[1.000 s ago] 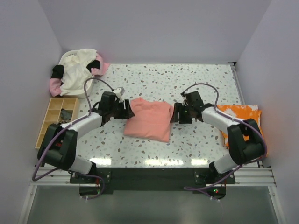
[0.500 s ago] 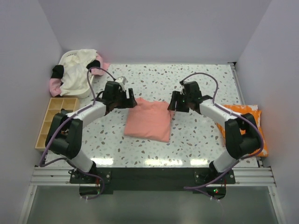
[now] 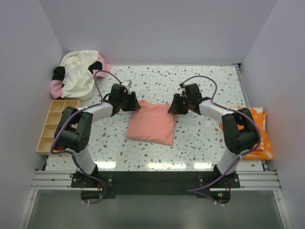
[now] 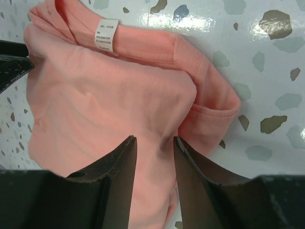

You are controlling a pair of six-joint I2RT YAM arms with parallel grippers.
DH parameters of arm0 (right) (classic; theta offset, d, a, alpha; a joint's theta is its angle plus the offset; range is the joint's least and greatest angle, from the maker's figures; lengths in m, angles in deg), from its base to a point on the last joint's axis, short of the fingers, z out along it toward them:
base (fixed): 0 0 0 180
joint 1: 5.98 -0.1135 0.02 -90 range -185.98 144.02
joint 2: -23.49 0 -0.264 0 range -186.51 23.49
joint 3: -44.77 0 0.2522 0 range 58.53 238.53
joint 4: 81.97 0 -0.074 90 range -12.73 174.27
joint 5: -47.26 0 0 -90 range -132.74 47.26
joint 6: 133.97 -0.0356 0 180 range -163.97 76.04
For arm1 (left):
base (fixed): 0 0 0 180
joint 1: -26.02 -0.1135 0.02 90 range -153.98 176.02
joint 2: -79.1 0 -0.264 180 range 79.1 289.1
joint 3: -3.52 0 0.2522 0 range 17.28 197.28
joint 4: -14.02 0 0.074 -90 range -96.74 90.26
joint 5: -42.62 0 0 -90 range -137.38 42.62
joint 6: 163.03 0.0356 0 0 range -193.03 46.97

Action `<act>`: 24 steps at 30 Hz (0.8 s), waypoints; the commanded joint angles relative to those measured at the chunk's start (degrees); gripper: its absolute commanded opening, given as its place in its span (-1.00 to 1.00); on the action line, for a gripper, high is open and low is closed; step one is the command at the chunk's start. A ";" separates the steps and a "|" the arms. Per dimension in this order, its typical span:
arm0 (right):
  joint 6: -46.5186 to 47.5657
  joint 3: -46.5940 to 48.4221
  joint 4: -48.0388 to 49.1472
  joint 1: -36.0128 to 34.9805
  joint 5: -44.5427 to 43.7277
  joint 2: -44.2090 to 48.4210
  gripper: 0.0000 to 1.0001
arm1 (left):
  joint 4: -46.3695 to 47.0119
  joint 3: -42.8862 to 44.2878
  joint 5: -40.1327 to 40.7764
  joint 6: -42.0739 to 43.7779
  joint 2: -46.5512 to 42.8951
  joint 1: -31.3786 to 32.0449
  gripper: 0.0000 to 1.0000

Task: Fold and stack the t-shirts
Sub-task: Smooth out wrinkles on the folded tshirt

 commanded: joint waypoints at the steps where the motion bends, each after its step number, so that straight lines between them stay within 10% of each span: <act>1: -1.04 1.21 4.20 0.06 3.46 -1.94 -0.24 | 4.72 0.46 -1.62 -0.39 0.50 -0.33 -0.08; 9: -0.34 1.21 4.03 0.58 2.50 -2.83 -0.99 | 4.37 0.55 -1.53 0.05 1.47 -0.68 -0.49; 15: 1.68 0.07 0.34 1.55 -2.42 1.30 -1.00 | 3.85 0.99 -1.18 0.40 1.65 -1.29 -1.00; 24: 3.71 -2.75 -3.18 1.99 -5.51 3.95 -1.00 | 4.63 1.08 -2.23 0.14 -0.02 -3.23 -1.00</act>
